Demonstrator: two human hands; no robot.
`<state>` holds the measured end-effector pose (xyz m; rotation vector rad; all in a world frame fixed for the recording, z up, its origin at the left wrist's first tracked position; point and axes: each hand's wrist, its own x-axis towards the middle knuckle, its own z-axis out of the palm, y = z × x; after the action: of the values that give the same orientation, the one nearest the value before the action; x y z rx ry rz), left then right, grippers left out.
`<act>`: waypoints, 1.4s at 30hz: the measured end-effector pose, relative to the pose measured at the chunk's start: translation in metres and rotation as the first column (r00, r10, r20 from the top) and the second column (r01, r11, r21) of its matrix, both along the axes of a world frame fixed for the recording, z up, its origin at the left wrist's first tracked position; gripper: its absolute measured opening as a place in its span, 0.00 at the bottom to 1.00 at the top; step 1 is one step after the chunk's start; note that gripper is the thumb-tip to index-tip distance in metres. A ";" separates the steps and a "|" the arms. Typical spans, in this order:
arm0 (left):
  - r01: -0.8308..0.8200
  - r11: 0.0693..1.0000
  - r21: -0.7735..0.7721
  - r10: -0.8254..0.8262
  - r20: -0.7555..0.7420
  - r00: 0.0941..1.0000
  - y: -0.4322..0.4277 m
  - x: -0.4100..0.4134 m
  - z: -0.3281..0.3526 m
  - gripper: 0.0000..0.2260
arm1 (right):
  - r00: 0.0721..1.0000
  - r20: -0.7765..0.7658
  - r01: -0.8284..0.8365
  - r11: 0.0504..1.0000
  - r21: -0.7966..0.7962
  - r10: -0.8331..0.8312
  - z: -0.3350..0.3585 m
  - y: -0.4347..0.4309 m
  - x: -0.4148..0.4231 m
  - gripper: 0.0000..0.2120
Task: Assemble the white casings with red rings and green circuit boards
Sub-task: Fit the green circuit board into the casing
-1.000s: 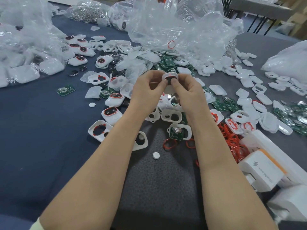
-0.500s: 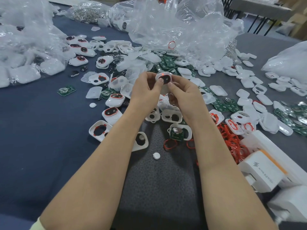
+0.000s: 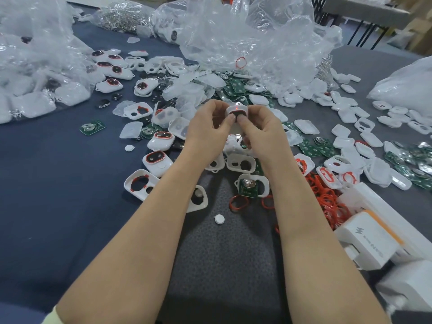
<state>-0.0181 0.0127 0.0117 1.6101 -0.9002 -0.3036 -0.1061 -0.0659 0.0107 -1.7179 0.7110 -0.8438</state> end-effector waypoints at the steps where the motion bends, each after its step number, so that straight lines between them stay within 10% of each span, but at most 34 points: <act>1: 0.005 1.000 -0.001 -0.005 -0.001 1.000 0.000 0.000 0.000 0.05 | 1.000 0.005 0.001 1.000 0.011 -0.001 0.000 0.000 0.000 0.03; 25: -0.072 0.997 0.027 0.072 -0.020 0.997 -0.002 0.004 -0.003 0.07 | 0.994 0.093 -0.085 0.959 0.269 0.062 -0.002 -0.002 0.004 0.10; 42: 0.018 1.000 0.018 -0.017 -0.054 0.998 -0.002 0.003 -0.004 0.08 | 0.998 -0.061 0.035 0.999 0.023 -0.034 -0.007 -0.001 0.005 0.05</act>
<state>-0.0155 0.0107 0.0073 1.6044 -0.8725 -0.3664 -0.1014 -0.0673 0.0039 -1.7204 0.7906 -0.8064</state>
